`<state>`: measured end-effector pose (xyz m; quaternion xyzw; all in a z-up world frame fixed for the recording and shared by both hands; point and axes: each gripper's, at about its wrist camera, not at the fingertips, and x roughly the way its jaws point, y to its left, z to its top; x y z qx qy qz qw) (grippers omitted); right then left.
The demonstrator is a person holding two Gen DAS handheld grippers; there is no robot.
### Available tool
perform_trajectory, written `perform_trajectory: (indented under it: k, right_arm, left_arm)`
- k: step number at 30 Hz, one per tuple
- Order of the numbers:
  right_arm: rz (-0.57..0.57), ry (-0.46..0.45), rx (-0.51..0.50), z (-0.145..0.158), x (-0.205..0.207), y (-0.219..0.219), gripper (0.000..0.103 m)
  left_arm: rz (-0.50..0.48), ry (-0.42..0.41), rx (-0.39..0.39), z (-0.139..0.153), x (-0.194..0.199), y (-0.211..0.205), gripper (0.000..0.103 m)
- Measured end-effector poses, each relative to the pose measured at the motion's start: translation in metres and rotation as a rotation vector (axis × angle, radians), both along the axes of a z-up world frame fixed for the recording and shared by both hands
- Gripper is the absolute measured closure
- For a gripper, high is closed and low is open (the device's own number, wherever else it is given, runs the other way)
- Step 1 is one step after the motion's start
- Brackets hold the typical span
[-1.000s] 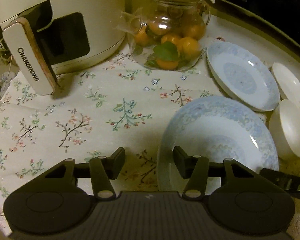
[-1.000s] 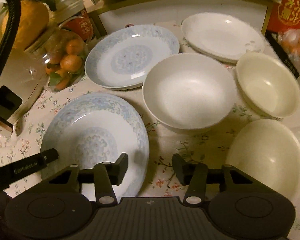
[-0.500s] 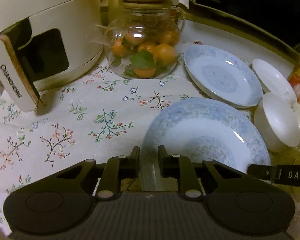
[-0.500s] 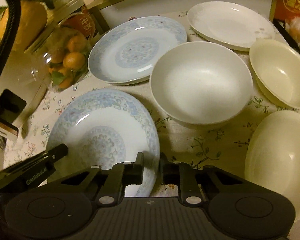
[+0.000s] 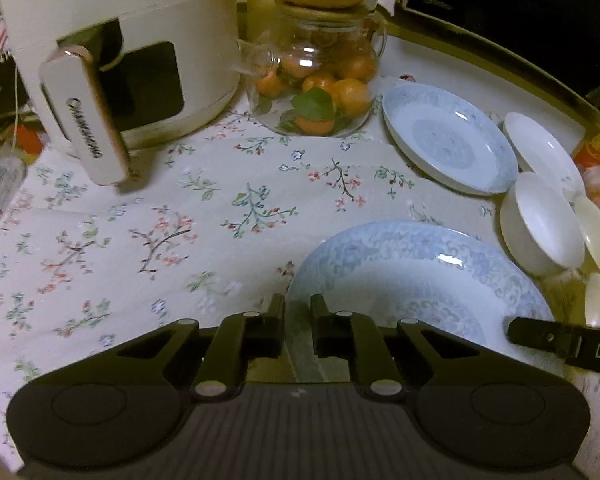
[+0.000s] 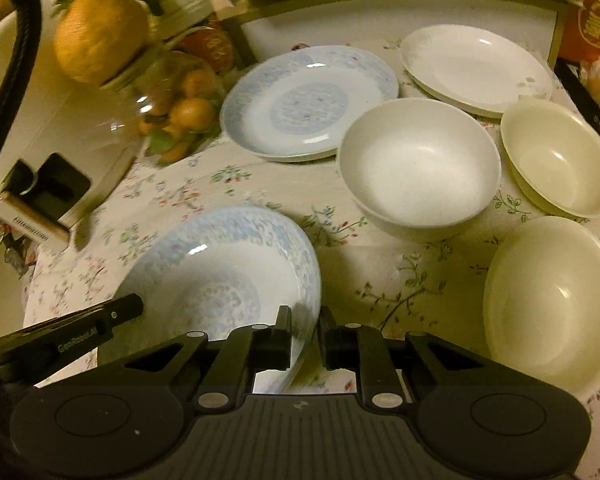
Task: Organize plates and bowls
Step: 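Close both grippers on the rim of the large blue-patterned plate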
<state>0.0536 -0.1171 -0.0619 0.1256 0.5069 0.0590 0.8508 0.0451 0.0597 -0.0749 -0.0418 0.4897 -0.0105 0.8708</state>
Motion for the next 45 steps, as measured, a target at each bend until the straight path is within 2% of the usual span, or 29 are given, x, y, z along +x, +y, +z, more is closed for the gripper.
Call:
perform_trajectory:
  k: [4, 8, 16, 20, 24, 27, 29, 32, 40, 45]
  right_arm:
    - [0.012, -0.001, -0.014, 0.003, -0.017, 0.006, 0.089]
    - [0.028, -0.007, -0.014, 0.003, -0.043, 0.015, 0.089]
    - [0.067, -0.017, -0.046, 0.005, -0.071, 0.026, 0.089]
    - [0.069, -0.011, -0.065, 0.000, -0.080, 0.027, 0.089]
    - [0.080, 0.025, -0.043, -0.010, -0.085, 0.030, 0.088]
    - [0.089, 0.051, -0.067, -0.020, -0.085, 0.035, 0.087]
    - [0.083, 0.082, -0.082, -0.026, -0.083, 0.036, 0.086]
    - [0.058, 0.118, -0.063, -0.032, -0.080, 0.031, 0.085]
    - [0.061, 0.129, -0.072, -0.035, -0.079, 0.032, 0.083]
    - [0.066, 0.145, -0.081, -0.033, -0.079, 0.033, 0.082]
  left_arm:
    - [-0.009, -0.004, 0.016, 0.001, -0.022, 0.005, 0.092]
    - [0.014, 0.023, -0.010, -0.002, -0.043, 0.016, 0.092]
    - [0.010, 0.007, -0.046, 0.004, -0.073, 0.024, 0.092]
    - [0.003, -0.014, -0.019, 0.003, -0.075, 0.023, 0.092]
    - [0.016, 0.015, 0.005, -0.011, -0.071, 0.023, 0.092]
    - [0.006, 0.031, 0.020, -0.019, -0.074, 0.018, 0.092]
    - [-0.020, 0.012, 0.054, -0.017, -0.076, 0.012, 0.092]
    - [-0.016, 0.015, 0.050, -0.017, -0.076, 0.013, 0.092]
    - [-0.031, 0.012, 0.096, -0.015, -0.078, 0.007, 0.092]
    - [-0.024, 0.020, 0.093, -0.015, -0.077, 0.008, 0.091]
